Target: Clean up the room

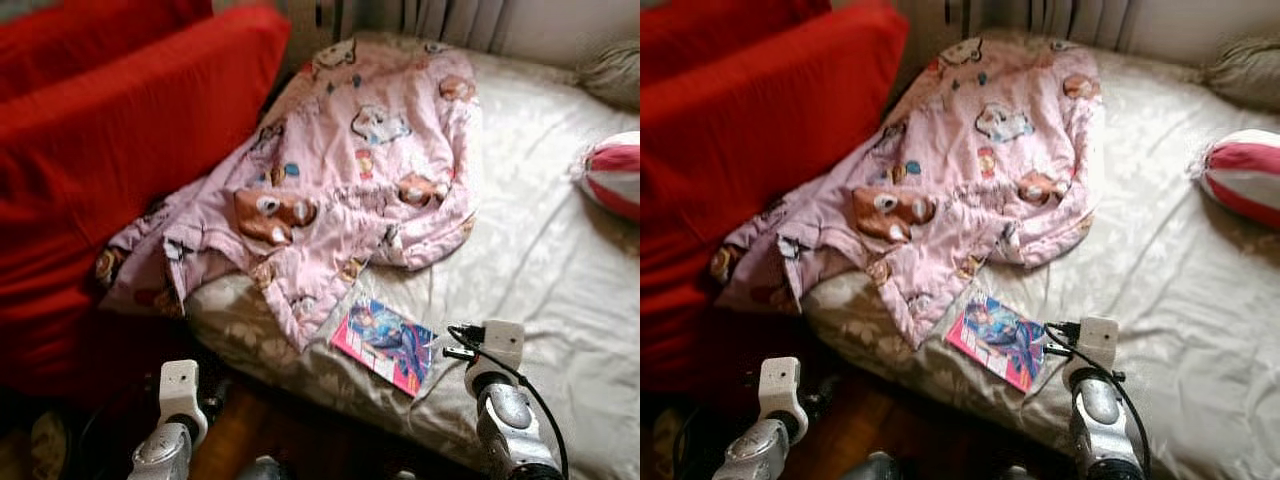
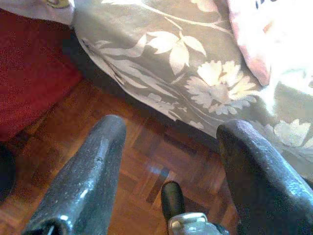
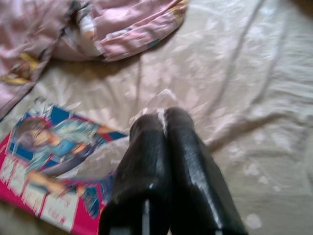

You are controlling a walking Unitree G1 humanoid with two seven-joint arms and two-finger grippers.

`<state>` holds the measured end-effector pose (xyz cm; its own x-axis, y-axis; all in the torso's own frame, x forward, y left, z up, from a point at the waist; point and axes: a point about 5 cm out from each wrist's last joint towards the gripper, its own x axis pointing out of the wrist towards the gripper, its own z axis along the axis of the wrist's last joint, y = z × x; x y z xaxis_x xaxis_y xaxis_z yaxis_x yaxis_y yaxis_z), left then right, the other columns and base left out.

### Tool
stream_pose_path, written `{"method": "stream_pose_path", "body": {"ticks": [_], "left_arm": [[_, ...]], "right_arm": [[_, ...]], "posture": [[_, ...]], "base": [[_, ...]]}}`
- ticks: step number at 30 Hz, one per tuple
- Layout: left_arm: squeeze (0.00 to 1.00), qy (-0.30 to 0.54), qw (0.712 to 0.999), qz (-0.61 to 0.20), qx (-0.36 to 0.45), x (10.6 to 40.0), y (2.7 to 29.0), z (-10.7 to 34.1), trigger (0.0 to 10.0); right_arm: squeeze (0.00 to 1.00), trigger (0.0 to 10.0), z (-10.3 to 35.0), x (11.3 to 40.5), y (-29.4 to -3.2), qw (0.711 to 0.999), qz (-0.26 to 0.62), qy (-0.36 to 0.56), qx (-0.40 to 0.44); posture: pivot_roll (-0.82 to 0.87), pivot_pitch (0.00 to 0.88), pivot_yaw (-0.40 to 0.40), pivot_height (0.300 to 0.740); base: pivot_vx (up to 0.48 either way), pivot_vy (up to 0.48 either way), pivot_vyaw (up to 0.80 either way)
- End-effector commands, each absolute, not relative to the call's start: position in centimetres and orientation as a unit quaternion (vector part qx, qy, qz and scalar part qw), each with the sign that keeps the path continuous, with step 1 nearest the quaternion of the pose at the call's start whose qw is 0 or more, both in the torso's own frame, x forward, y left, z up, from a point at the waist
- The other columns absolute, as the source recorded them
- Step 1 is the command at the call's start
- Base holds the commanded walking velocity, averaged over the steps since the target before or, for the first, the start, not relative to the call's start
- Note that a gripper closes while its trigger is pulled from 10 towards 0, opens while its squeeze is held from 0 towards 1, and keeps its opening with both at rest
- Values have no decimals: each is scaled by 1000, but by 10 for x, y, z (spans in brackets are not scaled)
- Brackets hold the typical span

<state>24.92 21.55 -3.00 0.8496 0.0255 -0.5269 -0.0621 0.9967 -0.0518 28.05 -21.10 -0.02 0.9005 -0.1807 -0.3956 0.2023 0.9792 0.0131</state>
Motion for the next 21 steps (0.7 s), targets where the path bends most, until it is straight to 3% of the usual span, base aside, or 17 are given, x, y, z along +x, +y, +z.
{"method": "stream_pose_path", "body": {"ticks": [1, 8, 21], "left_arm": [[0, 304, 952, 26, -35, 241, 213, -39, 10000], [0, 331, 942, 38, -43, 241, 207, -43, 10000], [0, 368, 927, 56, -37, 226, 217, -53, 10000]], "right_arm": [[0, 10000, -16, 266, -219, 961, -122, 246, 37], [0, 10000, -46, 233, -230, 921, -183, 337, 67], [0, 10000, -68, 200, -228, 895, -164, 412, 51]], "posture": [[44, 74, -18, 740], [25, 10, -4, 740], [23, 0, -6, 740]], "base": [[0, 0, 0], [0, 0, 0], [0, 0, 0]]}}
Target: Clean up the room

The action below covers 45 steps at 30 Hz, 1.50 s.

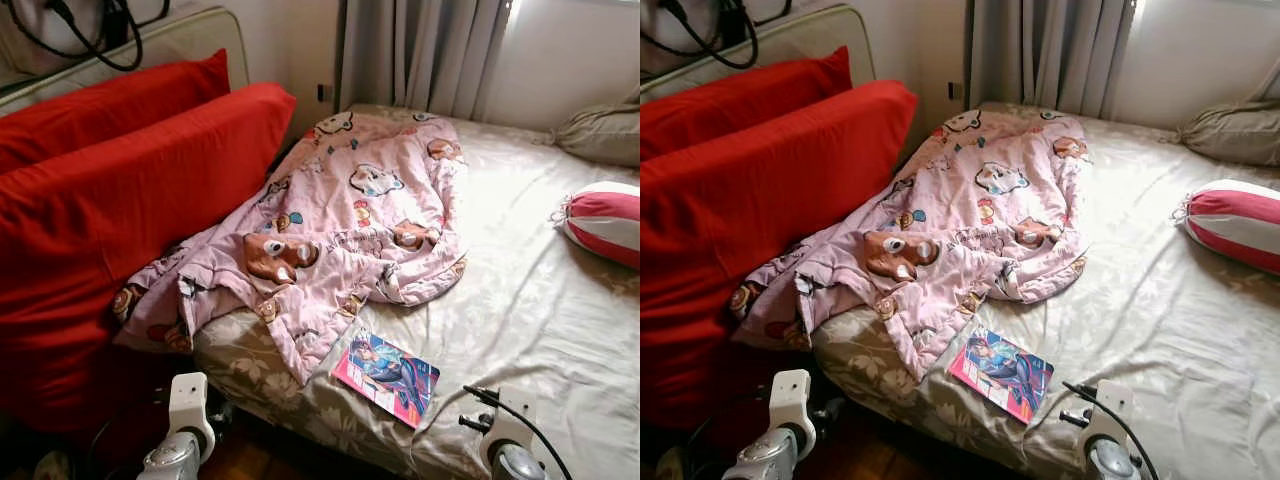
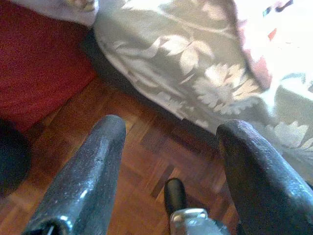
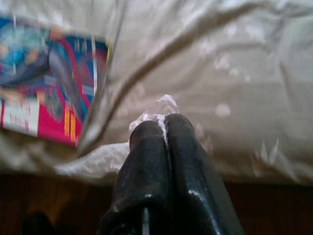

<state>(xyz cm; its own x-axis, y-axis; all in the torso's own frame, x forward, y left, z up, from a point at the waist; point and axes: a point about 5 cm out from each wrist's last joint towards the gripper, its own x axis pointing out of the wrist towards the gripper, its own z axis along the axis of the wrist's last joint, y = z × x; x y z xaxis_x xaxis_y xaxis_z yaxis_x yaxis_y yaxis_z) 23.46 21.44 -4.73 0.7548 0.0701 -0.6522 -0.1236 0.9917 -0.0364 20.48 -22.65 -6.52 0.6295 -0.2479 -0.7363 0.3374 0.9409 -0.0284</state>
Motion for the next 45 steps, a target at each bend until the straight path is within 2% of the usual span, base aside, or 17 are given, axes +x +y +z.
{"method": "stream_pose_path", "body": {"ticks": [1, 14, 40, 45], "left_arm": [[0, 373, 926, 54, -34, 224, 217, -55, 10000], [0, 383, 921, 59, -36, 225, 214, -56, 10000], [0, 381, 921, 65, -35, 227, 214, -54, 10000], [0, 380, 922, 66, -37, 228, 214, -54, 10000]], "right_arm": [[0, 10000, -68, 199, -228, 894, -163, 414, 50], [0, 10000, -63, 213, -219, 905, -142, 400, 41], [0, 10000, -61, 220, -209, 904, -136, 403, 39], [0, 10000, -60, 222, -206, 905, -128, 404, 49]], "posture": [[23, 0, -9, 740], [36, 0, -15, 740], [60, 0, -18, 740], [61, 0, -18, 740]], "base": [[0, 0, 0], [0, 0, 0], [0, 0, 792], [0, 0, 209]]}}
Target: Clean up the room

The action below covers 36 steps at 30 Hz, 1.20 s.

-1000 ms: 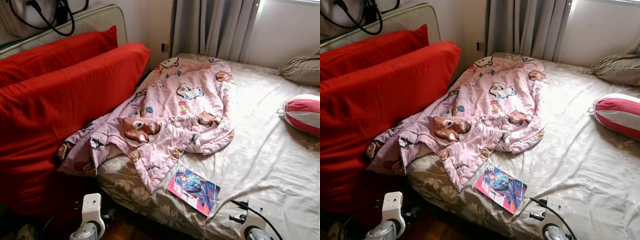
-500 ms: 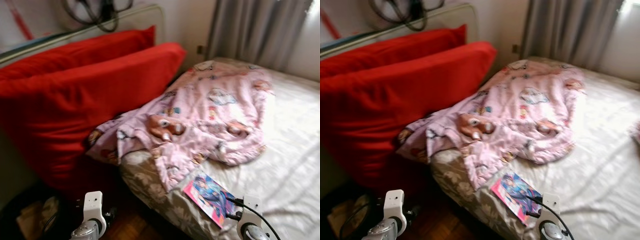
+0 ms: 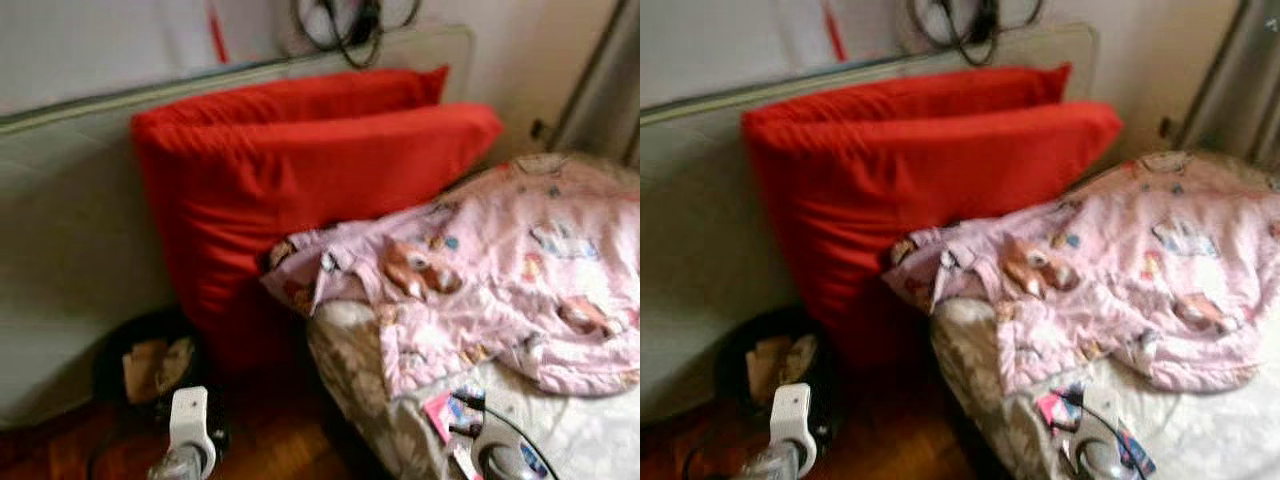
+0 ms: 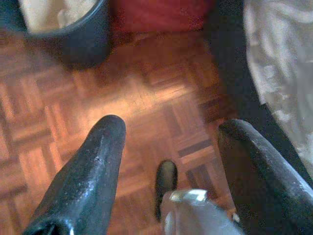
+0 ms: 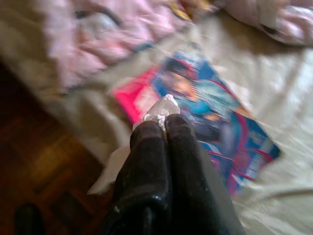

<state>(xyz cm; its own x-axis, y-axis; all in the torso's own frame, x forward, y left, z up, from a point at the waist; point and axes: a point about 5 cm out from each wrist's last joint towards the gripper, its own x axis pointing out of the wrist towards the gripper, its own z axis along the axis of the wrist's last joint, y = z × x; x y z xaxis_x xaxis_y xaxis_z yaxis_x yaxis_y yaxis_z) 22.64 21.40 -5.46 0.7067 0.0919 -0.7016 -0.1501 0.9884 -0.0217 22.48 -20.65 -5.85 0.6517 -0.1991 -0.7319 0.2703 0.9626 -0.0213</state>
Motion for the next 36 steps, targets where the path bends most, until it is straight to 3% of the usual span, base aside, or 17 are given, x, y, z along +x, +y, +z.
{"method": "stream_pose_path", "body": {"ticks": [1, 16, 36], "left_arm": [[0, 379, 922, 66, -37, 228, 214, -54, 10000], [0, 385, 919, 69, -42, 225, 211, -57, 10000], [0, 391, 917, 66, -44, 222, 210, -59, 10000]], "right_arm": [[0, 10000, -60, 223, -206, 905, -128, 404, 47], [0, 10000, -61, 222, -204, 902, -119, 410, 61], [0, 10000, -62, 222, -203, 902, -116, 409, 67]], "posture": [[61, 0, -18, 740], [66, 0, -16, 740], [70, 0, -12, 740]], "base": [[0, 0, 0], [0, 0, 0], [0, 360, 0]]}}
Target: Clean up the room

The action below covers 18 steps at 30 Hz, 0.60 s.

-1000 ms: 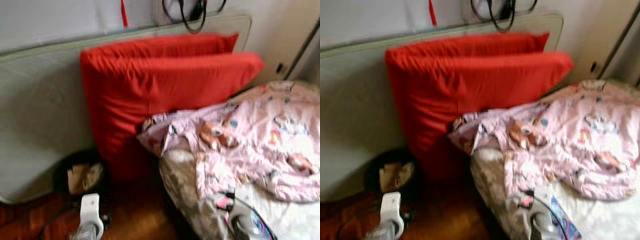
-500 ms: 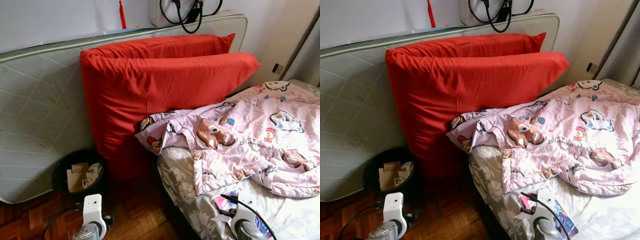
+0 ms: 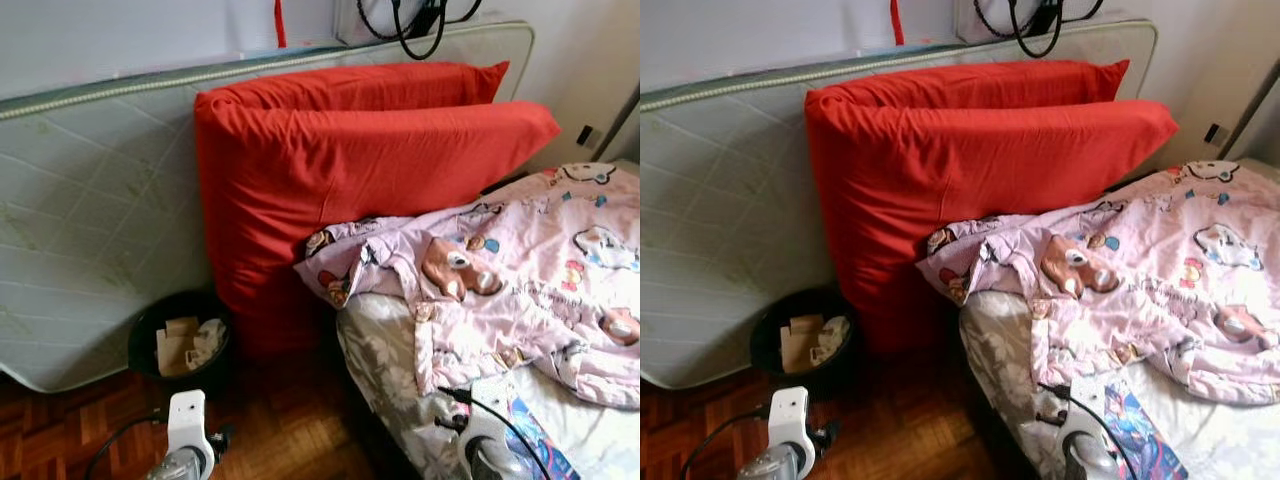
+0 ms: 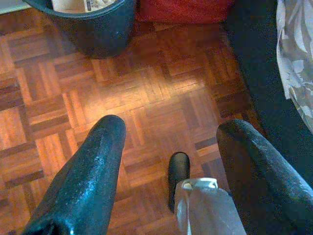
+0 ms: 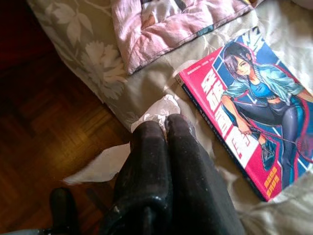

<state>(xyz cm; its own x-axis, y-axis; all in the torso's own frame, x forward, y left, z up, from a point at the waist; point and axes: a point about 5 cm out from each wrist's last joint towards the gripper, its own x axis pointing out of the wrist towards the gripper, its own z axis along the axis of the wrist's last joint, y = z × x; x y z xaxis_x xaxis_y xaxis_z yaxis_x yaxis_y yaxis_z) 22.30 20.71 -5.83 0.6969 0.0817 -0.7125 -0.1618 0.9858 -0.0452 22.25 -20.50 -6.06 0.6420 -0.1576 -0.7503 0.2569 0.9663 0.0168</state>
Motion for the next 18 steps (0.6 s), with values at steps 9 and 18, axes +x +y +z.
{"method": "stream_pose_path", "body": {"ticks": [9, 18], "left_arm": [[0, 390, 917, 67, -44, 223, 211, -58, 10000], [0, 390, 917, 68, -43, 223, 211, -58, 10000]], "right_arm": [[0, 10000, -61, 223, -203, 902, -119, 408, 69], [0, 10000, -61, 223, -203, 902, -118, 408, 71]], "posture": [[69, 0, -10, 740], [71, 0, -7, 740]], "base": [[0, 480, 0], [0, 480, 0]]}}
